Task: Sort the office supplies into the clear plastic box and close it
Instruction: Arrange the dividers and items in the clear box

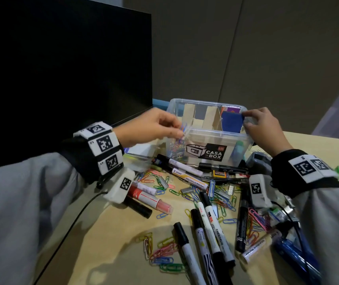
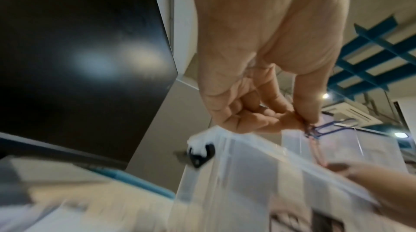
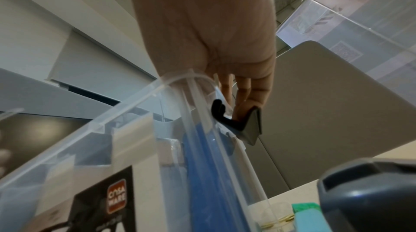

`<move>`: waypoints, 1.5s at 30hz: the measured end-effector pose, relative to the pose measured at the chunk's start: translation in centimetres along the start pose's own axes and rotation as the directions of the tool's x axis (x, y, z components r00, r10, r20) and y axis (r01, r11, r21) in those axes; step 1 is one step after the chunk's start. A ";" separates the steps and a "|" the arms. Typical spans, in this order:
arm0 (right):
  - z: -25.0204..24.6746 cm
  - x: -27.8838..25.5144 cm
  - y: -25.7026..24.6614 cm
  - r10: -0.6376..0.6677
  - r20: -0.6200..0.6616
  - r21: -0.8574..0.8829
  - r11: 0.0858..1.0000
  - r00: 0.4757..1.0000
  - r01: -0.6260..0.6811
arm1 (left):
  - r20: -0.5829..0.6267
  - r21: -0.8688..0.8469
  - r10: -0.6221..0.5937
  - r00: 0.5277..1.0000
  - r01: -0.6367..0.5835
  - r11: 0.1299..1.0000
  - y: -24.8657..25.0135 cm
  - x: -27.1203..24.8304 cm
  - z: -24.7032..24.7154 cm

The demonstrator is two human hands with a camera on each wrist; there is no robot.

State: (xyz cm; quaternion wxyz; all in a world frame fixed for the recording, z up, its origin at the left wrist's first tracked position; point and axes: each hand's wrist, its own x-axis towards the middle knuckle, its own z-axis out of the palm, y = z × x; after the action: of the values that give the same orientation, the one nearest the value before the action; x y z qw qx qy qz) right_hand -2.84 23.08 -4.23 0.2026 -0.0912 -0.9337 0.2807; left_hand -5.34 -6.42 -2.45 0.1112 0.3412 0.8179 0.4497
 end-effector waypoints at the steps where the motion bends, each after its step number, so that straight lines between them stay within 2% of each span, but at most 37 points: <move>1: 0.0 0.0 0.0 0.002 0.002 -0.001 1.000 1.000 -0.002 | -0.058 -0.001 0.001 0.998 -0.001 1.000 0.4 0.4 -0.6; 5: 0.1 0.1 0.0 0.006 0.002 0.005 1.000 1.000 -0.006 | -0.295 -0.041 -0.062 0.954 0.052 0.998 1.0 2.6 -2.0; 8: 0.1 0.1 0.0 0.012 0.008 0.006 1.000 1.000 -0.012 | -0.407 -0.036 -0.148 0.902 0.146 0.989 0.7 4.3 -1.7; 10: 0.1 0.0 -0.1 0.013 0.006 0.009 1.000 1.000 -0.013 | -0.437 0.004 -0.170 0.883 0.191 0.982 0.4 5.0 -1.0; 12: 0.0 0.0 -0.1 0.009 0.004 0.009 1.000 1.000 -0.009 | -0.438 0.108 -0.163 0.884 0.231 0.967 0.3 5.4 -0.5; 16: 0.1 0.0 -0.1 0.008 0.007 0.009 1.000 1.000 -0.008 | -0.453 0.305 -0.063 0.889 0.221 0.926 0.5 5.2 -0.2; 19: 0.2 0.0 -0.1 0.010 0.006 -0.001 1.000 1.000 -0.010 | -0.393 0.513 0.031 0.919 0.191 0.837 0.2 4.8 0.3; 22: 0.1 0.0 -0.2 0.007 0.010 -0.028 1.000 1.000 -0.006 | -0.268 0.630 -0.023 0.963 0.194 0.752 -0.6 4.5 0.8; 25: -0.1 -0.1 -0.5 -0.021 -0.002 -0.106 0.994 1.000 0.021 | -0.131 0.556 -0.146 0.981 0.195 0.808 -1.2 4.0 1.0; 28: -0.3 -0.2 -0.9 -0.070 -0.022 -0.224 0.973 0.997 0.063 | -0.144 0.520 -0.171 0.975 0.221 0.825 -0.9 3.4 1.4; 32: -0.7 -0.6 -1.6 -0.162 -0.075 -0.425 0.898 0.984 0.116 | -0.144 0.519 -0.194 0.970 0.241 0.820 -0.2 3.1 1.6; 35: -0.8 -1.0 -3.1 -0.250 -0.121 -0.469 0.867 0.961 0.167 | -0.125 0.518 -0.207 0.970 0.241 0.821 0.0 2.9 1.4; 37: -0.7 -1.7 -4.8 -0.369 -0.141 -0.429 0.859 0.919 0.279 | -0.118 0.521 -0.208 0.971 0.239 0.820 0.0 2.9 1.4; 40: 0.1 -4.0 -7.7 -0.629 -0.054 -0.332 0.744 0.776 0.580 | -0.095 0.513 -0.227 0.969 0.244 0.823 0.0 2.9 1.2; 42: 0.9 -5.9 -9.2 -0.742 0.106 -0.240 0.627 0.662 0.741 | -0.085 0.506 -0.237 0.968 0.247 0.826 0.0 2.9 1.1; 45: 2.8 -8.5 -10.3 -0.762 0.419 -0.100 0.502 0.494 0.859 | -0.095 0.504 -0.232 0.968 0.248 0.827 -0.2 2.9 1.1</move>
State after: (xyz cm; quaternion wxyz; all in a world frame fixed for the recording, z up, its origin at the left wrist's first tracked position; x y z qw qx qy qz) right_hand 3.06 10.81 -3.36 0.1406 0.3821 -0.9132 0.0174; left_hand -7.03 -3.80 -2.86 0.0599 0.2462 0.9457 0.2034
